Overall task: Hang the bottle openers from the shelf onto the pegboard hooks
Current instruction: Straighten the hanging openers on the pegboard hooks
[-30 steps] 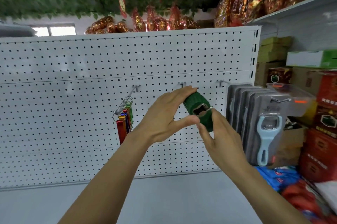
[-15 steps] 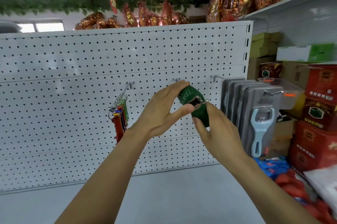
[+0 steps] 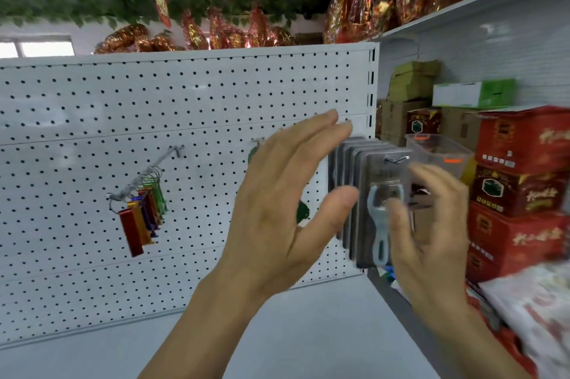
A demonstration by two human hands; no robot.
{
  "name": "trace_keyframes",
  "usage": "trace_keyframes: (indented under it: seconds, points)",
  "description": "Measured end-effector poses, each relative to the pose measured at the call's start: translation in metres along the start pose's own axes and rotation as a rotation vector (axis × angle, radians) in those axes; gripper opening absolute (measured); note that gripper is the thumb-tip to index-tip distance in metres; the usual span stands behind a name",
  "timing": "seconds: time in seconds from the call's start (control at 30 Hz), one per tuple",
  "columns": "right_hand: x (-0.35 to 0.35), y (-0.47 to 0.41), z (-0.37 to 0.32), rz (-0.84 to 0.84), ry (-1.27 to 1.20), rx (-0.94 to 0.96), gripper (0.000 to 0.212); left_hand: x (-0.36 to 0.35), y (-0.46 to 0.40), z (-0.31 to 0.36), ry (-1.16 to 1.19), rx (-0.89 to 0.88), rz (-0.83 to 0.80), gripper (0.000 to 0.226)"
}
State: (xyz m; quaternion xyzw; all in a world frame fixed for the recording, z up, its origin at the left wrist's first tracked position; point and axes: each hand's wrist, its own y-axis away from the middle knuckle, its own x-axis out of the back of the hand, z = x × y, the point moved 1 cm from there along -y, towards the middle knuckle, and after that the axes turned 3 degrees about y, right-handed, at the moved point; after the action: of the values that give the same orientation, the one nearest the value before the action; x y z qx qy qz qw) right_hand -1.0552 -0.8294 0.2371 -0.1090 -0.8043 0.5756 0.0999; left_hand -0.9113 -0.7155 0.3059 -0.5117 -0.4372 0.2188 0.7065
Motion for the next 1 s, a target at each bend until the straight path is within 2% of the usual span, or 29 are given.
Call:
trace_keyframes:
  seconds: [0.1, 0.27, 0.4, 0.5, 0.73, 1.0]
  points:
    - [0.018, -0.024, 0.029, -0.122, 0.013, -0.075, 0.045, -0.026, -0.011, 0.0, -0.073, 0.09, -0.115, 0.053]
    - [0.024, -0.058, 0.07, -0.553, -0.071, -0.2, 0.057, -0.065, -0.02, -0.014, -0.26, 0.227, -0.343, 0.076]
    - [0.018, -0.069, 0.081, -0.747, -0.156, -0.211, 0.059, -0.075, -0.028, -0.029, -0.213, 0.366, -0.419, 0.078]
    - [0.014, -0.075, 0.09, -0.787, -0.2, -0.177, 0.053, -0.081, -0.032, -0.035, -0.208, 0.393, -0.477, 0.075]
    - [0.008, -0.08, 0.096, -0.778, -0.275, -0.155, 0.045, -0.088, -0.036, -0.04, -0.214, 0.432, -0.472, 0.066]
    - [-0.01, -0.083, 0.107, -0.813, -0.251, -0.146, 0.045, -0.096, -0.043, -0.053, -0.238, 0.498, -0.471, 0.063]
